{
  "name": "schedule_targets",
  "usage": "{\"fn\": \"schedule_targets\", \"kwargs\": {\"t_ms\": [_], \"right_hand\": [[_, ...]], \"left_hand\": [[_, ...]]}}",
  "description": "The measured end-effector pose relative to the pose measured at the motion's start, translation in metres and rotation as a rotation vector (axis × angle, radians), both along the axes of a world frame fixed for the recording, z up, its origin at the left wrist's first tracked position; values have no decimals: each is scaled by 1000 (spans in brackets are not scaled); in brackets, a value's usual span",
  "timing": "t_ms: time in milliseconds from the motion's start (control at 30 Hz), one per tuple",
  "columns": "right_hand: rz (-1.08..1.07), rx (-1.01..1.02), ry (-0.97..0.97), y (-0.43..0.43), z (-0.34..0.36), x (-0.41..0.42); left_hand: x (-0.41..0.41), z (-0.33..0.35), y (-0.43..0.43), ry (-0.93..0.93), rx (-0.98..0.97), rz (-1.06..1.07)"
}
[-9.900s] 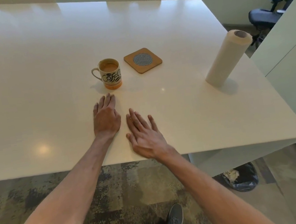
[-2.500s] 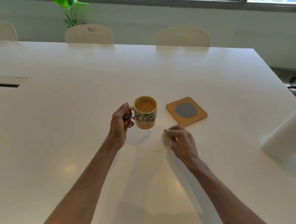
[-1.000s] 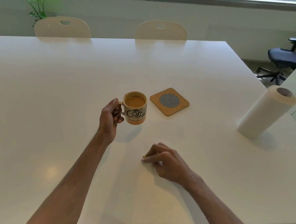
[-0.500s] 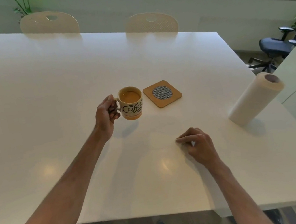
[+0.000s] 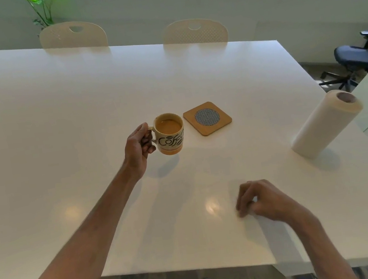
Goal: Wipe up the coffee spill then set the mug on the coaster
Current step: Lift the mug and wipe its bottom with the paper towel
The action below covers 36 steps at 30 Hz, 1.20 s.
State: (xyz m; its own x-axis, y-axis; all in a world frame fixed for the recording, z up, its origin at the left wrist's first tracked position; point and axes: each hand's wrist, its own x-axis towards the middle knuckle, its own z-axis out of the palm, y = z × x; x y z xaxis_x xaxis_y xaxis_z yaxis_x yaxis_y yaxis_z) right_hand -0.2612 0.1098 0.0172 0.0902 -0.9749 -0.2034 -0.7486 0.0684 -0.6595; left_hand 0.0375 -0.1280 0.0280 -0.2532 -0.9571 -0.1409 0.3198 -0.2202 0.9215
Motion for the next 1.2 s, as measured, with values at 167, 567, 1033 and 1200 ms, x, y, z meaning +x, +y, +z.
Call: {"fn": "schedule_targets", "kwargs": {"t_ms": [167, 567, 1033, 1200], "right_hand": [[-361, -123, -269, -32, 5, -26], [-672, 33, -1158, -117, -22, 40], [-761, 13, -1106, -142, -19, 57], [-784, -62, -1099, -155, -16, 69]], "left_hand": [[-3, -3, 6, 9, 9, 0], [-17, -2, 19, 45, 31, 21], [-24, 11, 25, 53, 25, 53], [-27, 13, 25, 44, 13, 51]]}}
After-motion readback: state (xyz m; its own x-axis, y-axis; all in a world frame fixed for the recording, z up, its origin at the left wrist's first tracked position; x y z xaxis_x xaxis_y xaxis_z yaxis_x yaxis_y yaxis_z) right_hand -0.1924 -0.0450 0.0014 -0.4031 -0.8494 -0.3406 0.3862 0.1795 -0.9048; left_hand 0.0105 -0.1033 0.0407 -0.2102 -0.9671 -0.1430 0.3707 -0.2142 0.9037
